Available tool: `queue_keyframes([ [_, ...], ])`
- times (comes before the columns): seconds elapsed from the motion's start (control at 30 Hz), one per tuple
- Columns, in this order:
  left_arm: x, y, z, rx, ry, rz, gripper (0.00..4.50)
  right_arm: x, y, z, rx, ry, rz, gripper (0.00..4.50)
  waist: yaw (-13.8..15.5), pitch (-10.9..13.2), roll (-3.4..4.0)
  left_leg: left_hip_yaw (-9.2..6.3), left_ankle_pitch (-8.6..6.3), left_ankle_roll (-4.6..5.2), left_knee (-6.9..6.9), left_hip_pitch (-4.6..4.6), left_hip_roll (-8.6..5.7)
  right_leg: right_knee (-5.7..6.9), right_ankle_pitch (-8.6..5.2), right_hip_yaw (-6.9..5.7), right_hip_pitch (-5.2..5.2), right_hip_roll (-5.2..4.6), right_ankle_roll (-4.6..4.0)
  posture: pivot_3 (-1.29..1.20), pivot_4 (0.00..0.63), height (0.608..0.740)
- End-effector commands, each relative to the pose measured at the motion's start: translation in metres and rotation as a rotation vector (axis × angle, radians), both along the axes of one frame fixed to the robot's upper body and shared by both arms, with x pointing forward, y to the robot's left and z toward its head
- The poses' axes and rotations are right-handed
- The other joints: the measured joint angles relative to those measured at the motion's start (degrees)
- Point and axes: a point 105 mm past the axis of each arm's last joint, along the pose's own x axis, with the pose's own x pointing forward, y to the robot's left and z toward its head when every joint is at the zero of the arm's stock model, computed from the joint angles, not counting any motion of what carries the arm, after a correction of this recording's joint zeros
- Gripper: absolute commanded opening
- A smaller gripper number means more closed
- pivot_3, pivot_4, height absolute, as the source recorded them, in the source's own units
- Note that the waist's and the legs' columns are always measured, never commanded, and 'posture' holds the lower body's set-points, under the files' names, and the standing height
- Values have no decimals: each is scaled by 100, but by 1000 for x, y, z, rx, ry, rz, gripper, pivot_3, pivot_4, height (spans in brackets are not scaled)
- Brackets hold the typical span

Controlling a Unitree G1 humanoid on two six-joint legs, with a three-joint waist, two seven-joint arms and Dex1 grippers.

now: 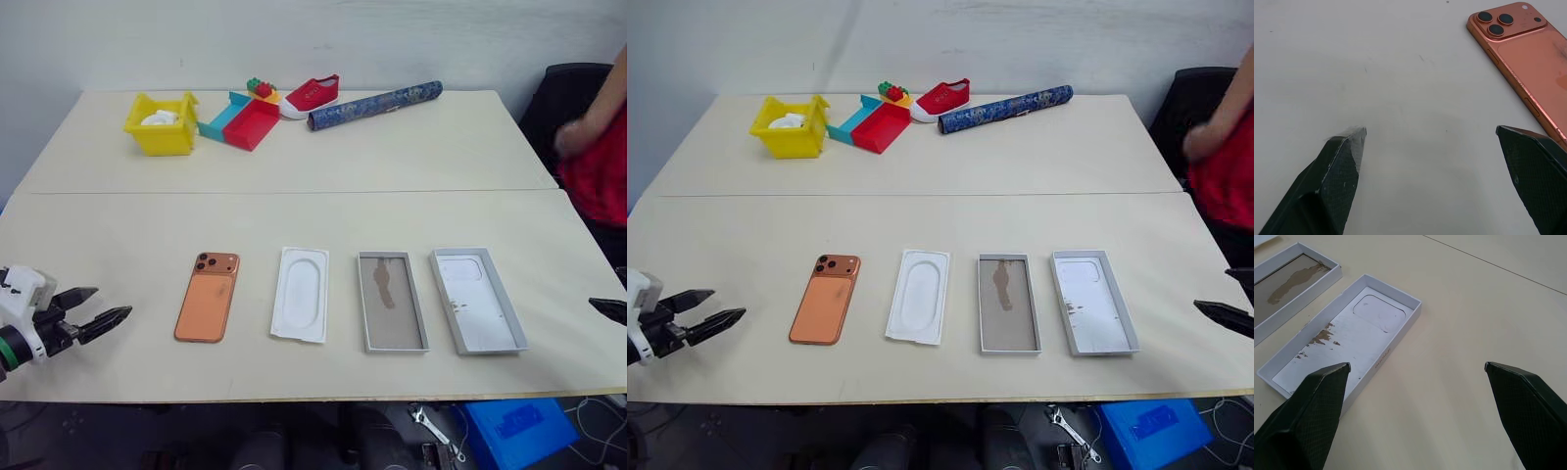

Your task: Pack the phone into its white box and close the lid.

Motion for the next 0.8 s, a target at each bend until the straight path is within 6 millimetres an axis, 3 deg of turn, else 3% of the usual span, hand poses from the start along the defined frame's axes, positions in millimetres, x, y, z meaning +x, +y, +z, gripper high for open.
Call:
queue_keyframes([
  [0.03,-1,-3,11,10,-52,-23,4474,2,7,8,-13,-26,31,4500,-2,0,0,0,0,0,0,0,0,1,0,0,0,0,0,0,150,740],
  [0.8,7,-6,10,24,-29,-41,4474,1,1,8,-36,-51,-20,4500,-2,-1,-1,3,1,-1,2,3,0,6,1,1,0,0,1,0,150,740],
])
